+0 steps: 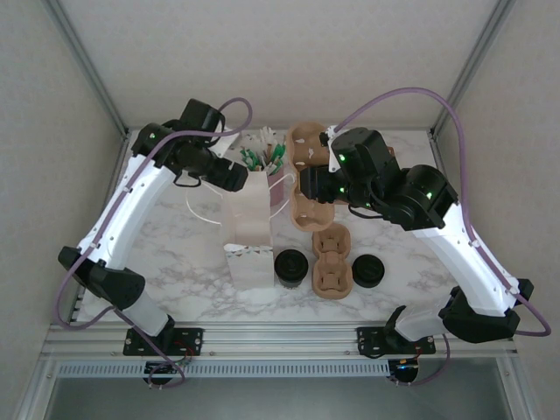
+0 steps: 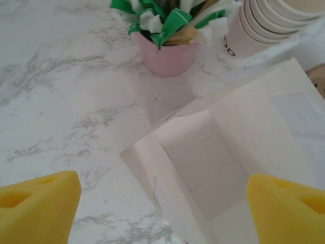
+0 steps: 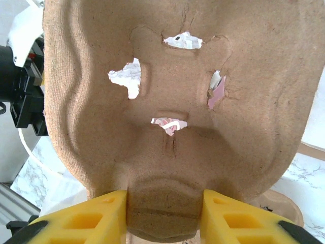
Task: Pack the takeout coffee
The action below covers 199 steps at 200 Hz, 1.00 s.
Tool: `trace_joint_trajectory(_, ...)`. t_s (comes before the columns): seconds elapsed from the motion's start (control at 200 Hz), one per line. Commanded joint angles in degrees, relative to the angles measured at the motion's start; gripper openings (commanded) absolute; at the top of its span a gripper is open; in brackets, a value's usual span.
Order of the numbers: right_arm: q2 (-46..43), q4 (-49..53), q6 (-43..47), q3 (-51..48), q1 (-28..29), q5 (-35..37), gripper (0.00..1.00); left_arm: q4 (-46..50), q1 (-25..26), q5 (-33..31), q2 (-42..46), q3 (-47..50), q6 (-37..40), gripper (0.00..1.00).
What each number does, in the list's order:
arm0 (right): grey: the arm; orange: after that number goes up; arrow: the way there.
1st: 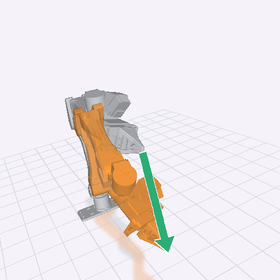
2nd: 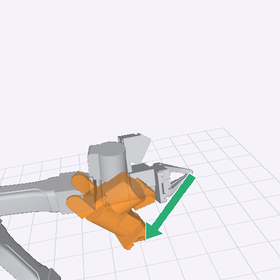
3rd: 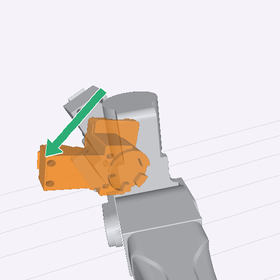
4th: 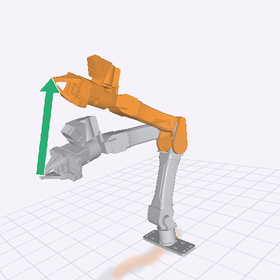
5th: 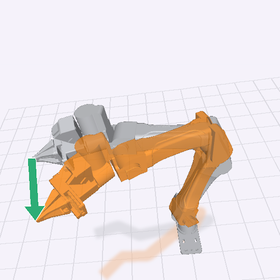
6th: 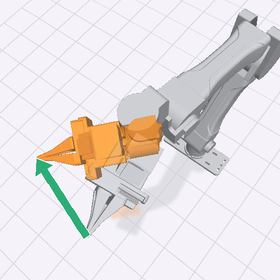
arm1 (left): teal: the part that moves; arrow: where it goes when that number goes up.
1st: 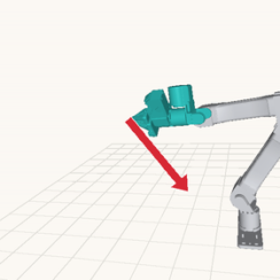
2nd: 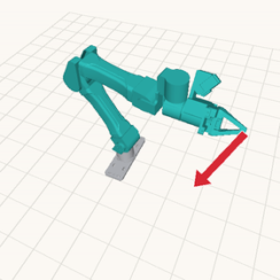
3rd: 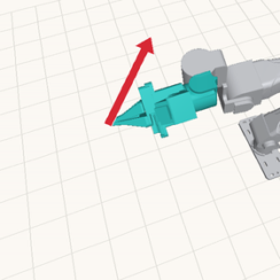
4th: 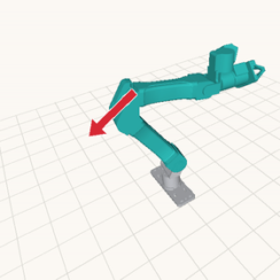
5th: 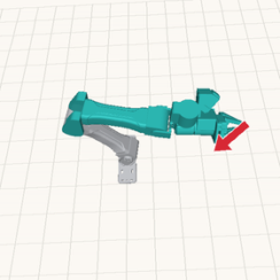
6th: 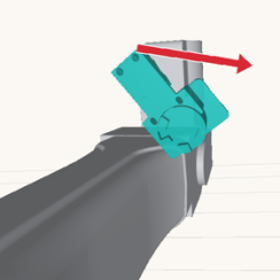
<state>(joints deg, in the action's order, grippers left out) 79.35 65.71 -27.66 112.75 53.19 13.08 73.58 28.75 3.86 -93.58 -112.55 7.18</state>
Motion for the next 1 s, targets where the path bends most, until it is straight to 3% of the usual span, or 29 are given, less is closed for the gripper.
trace_joint_trajectory(0.0,0.28,0.85,0.89,1.34,0.64,0.16,0.38,1.92,-0.57,0.11,-2.17,-1.88,6.27,0.8)
trace_joint_trajectory(0.29,-0.08,0.48,1.08,1.24,0.84,-0.9,0.38,1.88,-1.71,1.62,-7.51,-4.17,5.11,0.6)
trace_joint_trajectory(0.345,-0.23,0.49,1.08,1.16,0.78,-0.95,0.38,1.37,-2.17,1.26,-7.45,-4.17,4.34,0.52)
trace_joint_trajectory(0.435,-0.42,0.35,1.1,1.22,1.0,-1.02,0.38,0.69,-3.15,0.91,-6.87,-3.92,2.88,0.28)
trace_joint_trajectory(0.506,-0.47,-0.11,1.22,1.32,1.36,-1.11,0.38,0.82,-3.53,1.33,-6.3,-3.28,2.32,0.16)
trace_joint_trajectory(0.616,-0.41,-0.67,1.4,1.69,1.89,-1.21,0.38,0.53,-3.62,0.23,-4.44,-0.94,1.17,0.11)
trace_joint_trajectory(0.991,2.81,-0.9,2.08,6.25,4.4,-1.08,0.38,0.95,-3.65,-3.75,5.0,5.52,-6.49,0.1)
